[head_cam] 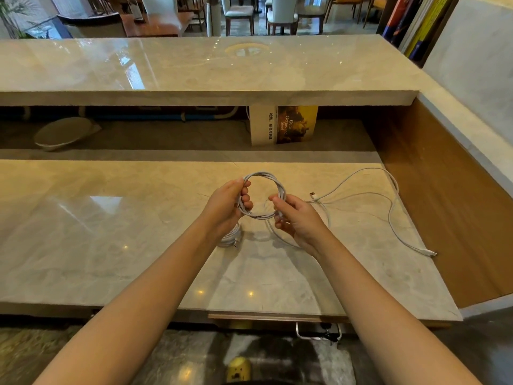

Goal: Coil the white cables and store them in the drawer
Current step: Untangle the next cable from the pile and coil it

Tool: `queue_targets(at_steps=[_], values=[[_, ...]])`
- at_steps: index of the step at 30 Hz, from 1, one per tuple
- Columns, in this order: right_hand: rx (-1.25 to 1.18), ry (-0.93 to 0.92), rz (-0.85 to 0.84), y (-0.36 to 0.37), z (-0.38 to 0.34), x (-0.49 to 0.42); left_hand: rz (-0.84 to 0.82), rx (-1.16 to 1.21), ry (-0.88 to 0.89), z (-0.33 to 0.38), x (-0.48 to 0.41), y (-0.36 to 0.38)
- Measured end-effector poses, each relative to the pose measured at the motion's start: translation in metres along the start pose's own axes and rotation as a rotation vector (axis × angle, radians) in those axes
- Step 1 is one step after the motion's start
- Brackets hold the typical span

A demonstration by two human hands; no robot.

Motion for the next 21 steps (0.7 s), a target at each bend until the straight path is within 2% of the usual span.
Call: queue_targets(at_steps=[2,5,8,13,21], values=[[0.010,0.037,-0.025,0.003,0.004,-0.004,0.021,0.008,-0.018,0.001,0.003,-0.010],[0.200,0.073,-0.039,0.011,0.011,-0.010,0.046,-0.043,-0.023,0.004,0.008,-0.024],[0.251,0.102,-0.017,0.020,0.018,-0.016,0.056,-0.129,-0.007,0.003,0.010,-0.036],[0.322,0.102,0.038,0.031,0.031,-0.026,0.175,-0.655,0.040,0.003,0.014,-0.064],[0.626,0.069,0.162,0.048,0.051,-0.054,0.340,-0.942,-0.005,0.000,0.007,-0.105]])
Point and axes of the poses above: each hand's wrist, its own x-axis away from the middle knuckle, its own y-axis out of the palm, z = x × y, the point moved 3 cm from there along -x, towards the middle knuckle, and after that the axes turned 7 degrees about -z, right-handed, at the moved point
